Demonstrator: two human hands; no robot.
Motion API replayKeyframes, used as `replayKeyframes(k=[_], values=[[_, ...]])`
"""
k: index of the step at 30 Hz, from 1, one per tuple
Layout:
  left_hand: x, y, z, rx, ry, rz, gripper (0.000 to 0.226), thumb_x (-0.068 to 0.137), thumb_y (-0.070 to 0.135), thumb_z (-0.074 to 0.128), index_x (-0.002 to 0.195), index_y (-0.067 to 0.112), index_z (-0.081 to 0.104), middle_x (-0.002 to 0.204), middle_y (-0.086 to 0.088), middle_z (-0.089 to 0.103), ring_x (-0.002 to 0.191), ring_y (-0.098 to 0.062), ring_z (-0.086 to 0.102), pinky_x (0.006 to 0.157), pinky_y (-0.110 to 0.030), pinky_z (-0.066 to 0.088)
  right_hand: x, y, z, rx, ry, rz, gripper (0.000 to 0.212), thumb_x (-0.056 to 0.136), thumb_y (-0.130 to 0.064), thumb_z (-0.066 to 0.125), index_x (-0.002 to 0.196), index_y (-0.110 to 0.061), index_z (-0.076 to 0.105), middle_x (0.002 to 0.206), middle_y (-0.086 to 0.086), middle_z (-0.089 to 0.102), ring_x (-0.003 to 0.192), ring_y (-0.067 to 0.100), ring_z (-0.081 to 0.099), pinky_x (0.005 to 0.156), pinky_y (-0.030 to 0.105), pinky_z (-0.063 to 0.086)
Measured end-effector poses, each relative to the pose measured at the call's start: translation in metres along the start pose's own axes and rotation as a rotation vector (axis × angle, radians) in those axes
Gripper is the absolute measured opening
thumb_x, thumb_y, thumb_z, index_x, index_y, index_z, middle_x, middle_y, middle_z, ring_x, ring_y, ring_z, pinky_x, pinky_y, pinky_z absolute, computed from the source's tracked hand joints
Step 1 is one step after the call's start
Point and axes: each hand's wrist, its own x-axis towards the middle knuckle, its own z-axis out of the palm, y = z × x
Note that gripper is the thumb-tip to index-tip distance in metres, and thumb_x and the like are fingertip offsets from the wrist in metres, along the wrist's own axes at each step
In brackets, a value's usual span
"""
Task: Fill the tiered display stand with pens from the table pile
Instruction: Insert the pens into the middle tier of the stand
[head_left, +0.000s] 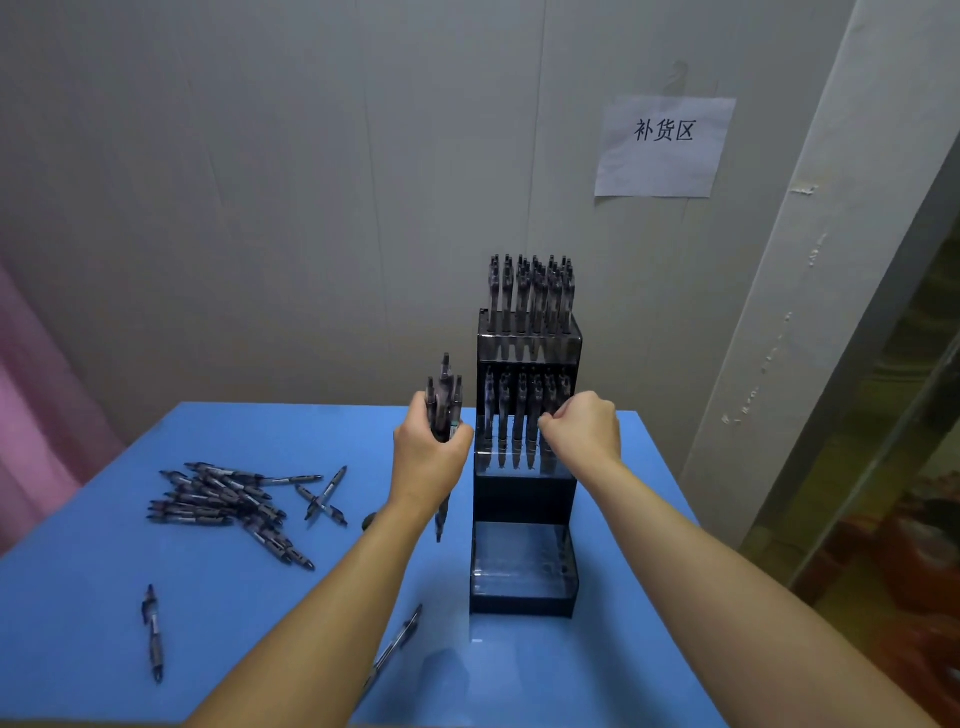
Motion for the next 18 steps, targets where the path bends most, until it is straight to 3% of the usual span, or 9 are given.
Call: replayKeyframes(k=[4, 8, 11, 13, 15, 18], values=[[0.0, -0.001, -0.001, -0.002, -0.019, 0.011, 0.019, 0.09, 0.007, 0.063, 0.083, 0.015, 0.047, 0.067, 0.002, 0.043, 0.056, -0.015, 0.038, 0.051, -0.048, 0.05, -0.002, -0.004, -0.003, -0.059, -0.02, -0.007, 0.037, 0.092, -0.016, 0.067, 0.06, -0.008, 0.051, 0.058, 0.004, 0.051, 0.052, 0.021, 0.048, 0.049, 0.025, 0.037], [-0.001, -0.001, 0.001, 0.015, -0.053, 0.041, 0.022, 0.089, 0.005, 0.065, 0.082, 0.017, 0.047, 0.065, 0.003, 0.044, 0.052, -0.01, 0.036, 0.049, -0.03, 0.044, -0.009, -0.011, -0.016, -0.173, -0.065, 0.007, 0.034, 0.085, -0.003, 0.063, 0.062, -0.012, 0.039, 0.063, 0.003, 0.046, 0.053, 0.019, 0.039, 0.045, 0.025, 0.029], [-0.002, 0.001, 0.007, 0.033, -0.078, 0.048, 0.025, 0.089, 0.003, 0.065, 0.082, 0.019, 0.048, 0.064, 0.006, 0.046, 0.048, -0.005, 0.039, 0.048, -0.025, 0.044, -0.014, -0.023, -0.03, -0.045, -0.063, -0.142, 0.018, 0.085, -0.021, 0.072, 0.071, -0.012, 0.066, 0.071, -0.001, 0.065, 0.065, 0.018, 0.061, 0.057, 0.026, 0.05], [-0.004, 0.002, 0.011, 0.038, -0.103, 0.056, 0.023, 0.088, 0.002, 0.066, 0.085, 0.018, 0.05, 0.064, 0.003, 0.048, 0.048, -0.004, 0.041, 0.047, -0.027, 0.044, -0.02, -0.034, -0.041, 0.224, -0.121, -0.279, 0.008, 0.086, -0.029, 0.078, 0.087, -0.021, 0.077, 0.078, -0.008, 0.072, 0.074, 0.009, 0.067, 0.067, 0.023, 0.055], [-0.005, 0.0, 0.017, 0.053, -0.142, 0.065, 0.017, 0.087, 0.003, 0.066, 0.09, 0.014, 0.053, 0.066, -0.005, 0.052, 0.051, -0.008, 0.044, 0.05, -0.035, 0.046, -0.026, -0.042, -0.05, 0.469, -0.25, -0.363, 0.01, 0.083, -0.027, 0.083, 0.092, -0.026, 0.078, 0.072, -0.01, 0.069, 0.067, 0.01, 0.064, 0.061, 0.026, 0.056], [-0.007, -0.001, 0.025, 0.068, -0.204, 0.06, 0.015, 0.087, 0.005, 0.066, 0.093, 0.013, 0.054, 0.075, -0.015, 0.06, 0.059, -0.016, 0.051, 0.057, -0.048, 0.051, -0.027, -0.044, -0.051, 0.455, -0.306, -0.412, 0.012, 0.08, -0.025, 0.086, 0.088, -0.027, 0.077, 0.07, -0.01, 0.067, 0.065, 0.008, 0.061, 0.059, 0.025, 0.052]])
